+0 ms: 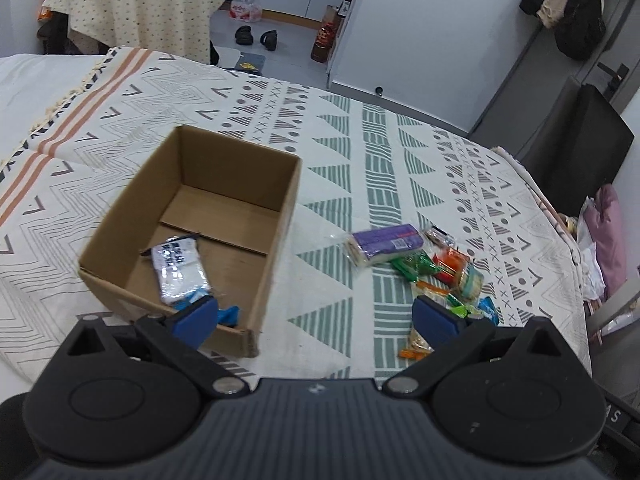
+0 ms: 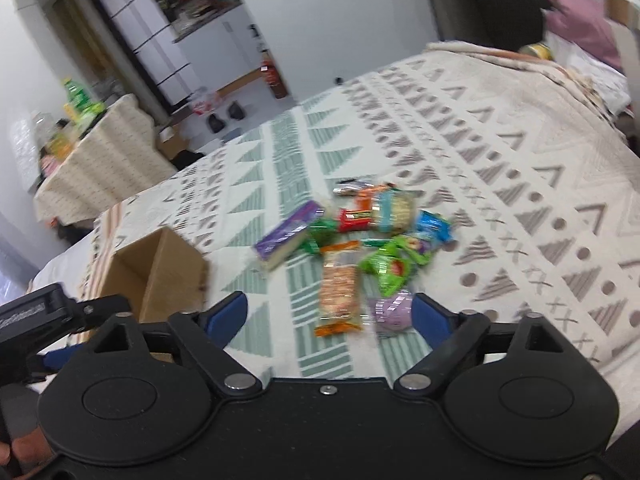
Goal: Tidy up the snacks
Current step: 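Move the left tool to the orange cracker pack while the right tool approaches the purple bun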
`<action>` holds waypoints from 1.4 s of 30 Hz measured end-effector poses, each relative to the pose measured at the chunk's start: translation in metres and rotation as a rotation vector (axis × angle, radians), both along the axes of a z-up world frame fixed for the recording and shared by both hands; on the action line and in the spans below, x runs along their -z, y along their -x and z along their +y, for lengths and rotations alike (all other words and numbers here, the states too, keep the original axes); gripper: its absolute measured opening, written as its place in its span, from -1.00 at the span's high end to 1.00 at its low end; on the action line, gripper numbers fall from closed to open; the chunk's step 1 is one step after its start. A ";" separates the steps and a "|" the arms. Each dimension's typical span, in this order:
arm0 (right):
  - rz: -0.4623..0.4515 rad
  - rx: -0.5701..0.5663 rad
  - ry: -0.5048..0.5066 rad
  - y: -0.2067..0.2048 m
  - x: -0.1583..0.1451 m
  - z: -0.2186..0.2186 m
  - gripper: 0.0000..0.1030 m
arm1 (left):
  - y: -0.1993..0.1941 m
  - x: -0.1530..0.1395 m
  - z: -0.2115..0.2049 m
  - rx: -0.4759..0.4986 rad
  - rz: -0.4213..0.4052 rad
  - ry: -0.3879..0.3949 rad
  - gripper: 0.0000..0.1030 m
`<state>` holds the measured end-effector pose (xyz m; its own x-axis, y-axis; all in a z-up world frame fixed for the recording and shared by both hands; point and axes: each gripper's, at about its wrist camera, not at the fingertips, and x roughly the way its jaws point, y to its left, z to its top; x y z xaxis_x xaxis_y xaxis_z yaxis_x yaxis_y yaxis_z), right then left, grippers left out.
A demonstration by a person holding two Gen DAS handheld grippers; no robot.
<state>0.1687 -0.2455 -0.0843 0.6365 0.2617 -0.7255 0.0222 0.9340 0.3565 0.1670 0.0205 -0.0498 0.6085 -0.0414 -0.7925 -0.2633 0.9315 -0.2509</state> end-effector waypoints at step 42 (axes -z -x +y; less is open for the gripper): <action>0.266 0.055 -0.039 -0.066 0.105 -0.032 0.43 | -0.098 0.115 -0.100 0.239 0.150 0.120 -0.04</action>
<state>0.2346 -0.2772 -0.1896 0.4385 0.2631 -0.8593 0.1703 0.9145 0.3670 0.2647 -0.0797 -0.1646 0.4471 -0.2684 -0.8533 -0.0824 0.9375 -0.3381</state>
